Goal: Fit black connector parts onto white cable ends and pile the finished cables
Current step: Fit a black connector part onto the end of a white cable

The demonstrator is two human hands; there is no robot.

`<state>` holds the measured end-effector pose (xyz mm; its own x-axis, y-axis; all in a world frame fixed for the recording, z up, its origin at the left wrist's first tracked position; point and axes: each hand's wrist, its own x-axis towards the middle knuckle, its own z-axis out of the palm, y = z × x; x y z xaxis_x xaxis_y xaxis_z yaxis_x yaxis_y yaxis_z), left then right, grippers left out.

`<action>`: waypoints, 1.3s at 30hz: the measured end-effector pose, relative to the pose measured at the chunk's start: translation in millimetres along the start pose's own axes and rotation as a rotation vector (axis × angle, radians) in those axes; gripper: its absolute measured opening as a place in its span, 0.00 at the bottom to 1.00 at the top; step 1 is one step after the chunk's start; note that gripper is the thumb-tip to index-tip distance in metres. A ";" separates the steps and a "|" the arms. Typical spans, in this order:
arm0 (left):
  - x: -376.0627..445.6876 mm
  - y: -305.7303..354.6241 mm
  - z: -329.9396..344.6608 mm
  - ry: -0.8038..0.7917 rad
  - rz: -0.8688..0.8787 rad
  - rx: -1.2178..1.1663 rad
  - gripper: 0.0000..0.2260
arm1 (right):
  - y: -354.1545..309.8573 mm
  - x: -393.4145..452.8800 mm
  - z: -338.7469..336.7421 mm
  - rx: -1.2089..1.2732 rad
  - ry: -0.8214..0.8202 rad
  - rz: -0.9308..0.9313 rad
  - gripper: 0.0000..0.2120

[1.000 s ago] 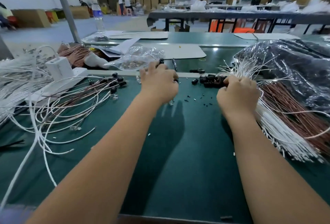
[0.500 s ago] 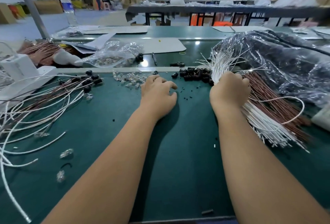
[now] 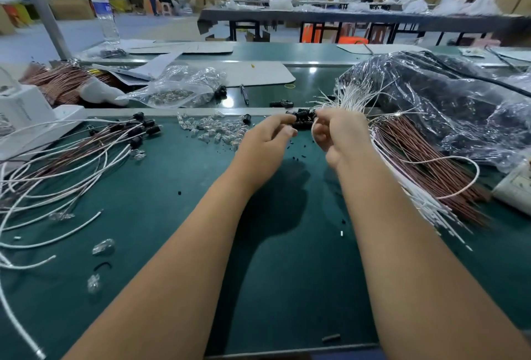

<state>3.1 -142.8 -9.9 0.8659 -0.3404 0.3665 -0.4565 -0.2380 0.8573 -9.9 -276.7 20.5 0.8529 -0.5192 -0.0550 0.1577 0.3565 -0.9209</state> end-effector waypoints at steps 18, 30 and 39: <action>2.0 5.1 -3.6 -0.049 -0.120 -0.500 0.09 | -5.1 -8.5 4.9 0.203 -0.135 0.026 0.07; 4.0 1.7 -25.9 -0.140 -0.238 -0.469 0.13 | 5.8 -1.5 2.2 0.093 -0.039 -0.270 0.07; 10.0 -8.8 -38.1 0.063 -0.266 -0.607 0.12 | 43.0 16.3 3.5 -1.457 -0.270 -0.293 0.32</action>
<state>23.5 -109.5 0.0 0.9519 -0.2824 0.1188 -0.0450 0.2544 0.9660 12.5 -267.1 -18.7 0.9684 -0.2217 0.1144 -0.1456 -0.8748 -0.4620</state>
